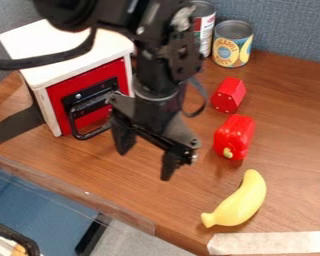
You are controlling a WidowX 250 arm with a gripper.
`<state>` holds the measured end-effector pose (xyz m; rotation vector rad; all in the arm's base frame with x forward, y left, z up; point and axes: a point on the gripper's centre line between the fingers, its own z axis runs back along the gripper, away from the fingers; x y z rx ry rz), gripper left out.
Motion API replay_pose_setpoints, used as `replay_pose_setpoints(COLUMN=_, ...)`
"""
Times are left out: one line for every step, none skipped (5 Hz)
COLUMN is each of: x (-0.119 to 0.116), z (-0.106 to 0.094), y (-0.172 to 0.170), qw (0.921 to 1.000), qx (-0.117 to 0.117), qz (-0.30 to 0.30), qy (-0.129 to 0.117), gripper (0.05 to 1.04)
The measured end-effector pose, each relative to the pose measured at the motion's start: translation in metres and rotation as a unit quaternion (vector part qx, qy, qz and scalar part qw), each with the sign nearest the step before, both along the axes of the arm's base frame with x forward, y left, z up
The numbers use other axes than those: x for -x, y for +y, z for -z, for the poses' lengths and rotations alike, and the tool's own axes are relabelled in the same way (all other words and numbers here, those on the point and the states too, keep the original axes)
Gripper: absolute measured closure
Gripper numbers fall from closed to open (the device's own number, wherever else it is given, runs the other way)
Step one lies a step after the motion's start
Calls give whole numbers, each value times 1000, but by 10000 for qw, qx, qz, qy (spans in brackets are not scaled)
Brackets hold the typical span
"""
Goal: Open the drawer
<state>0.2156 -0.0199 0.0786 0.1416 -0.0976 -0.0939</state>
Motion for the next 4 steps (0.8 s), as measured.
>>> replay_pose_setpoints(x=-3, z=0, y=12, qw=9990, qx=-228, qz=296, qy=-236, gripper=83)
replay_pose_setpoints(x=-8, z=0, y=29, qw=9967, qx=-424, qz=612, qy=-314, gripper=83)
replay_pose_setpoints(x=-11, z=3, y=46, qw=9956, qx=-507, qz=772, qy=-146, gripper=83)
replay_pose_setpoints(x=-23, z=10, y=66, qw=9953, qx=-568, qz=790, qy=-35, gripper=83)
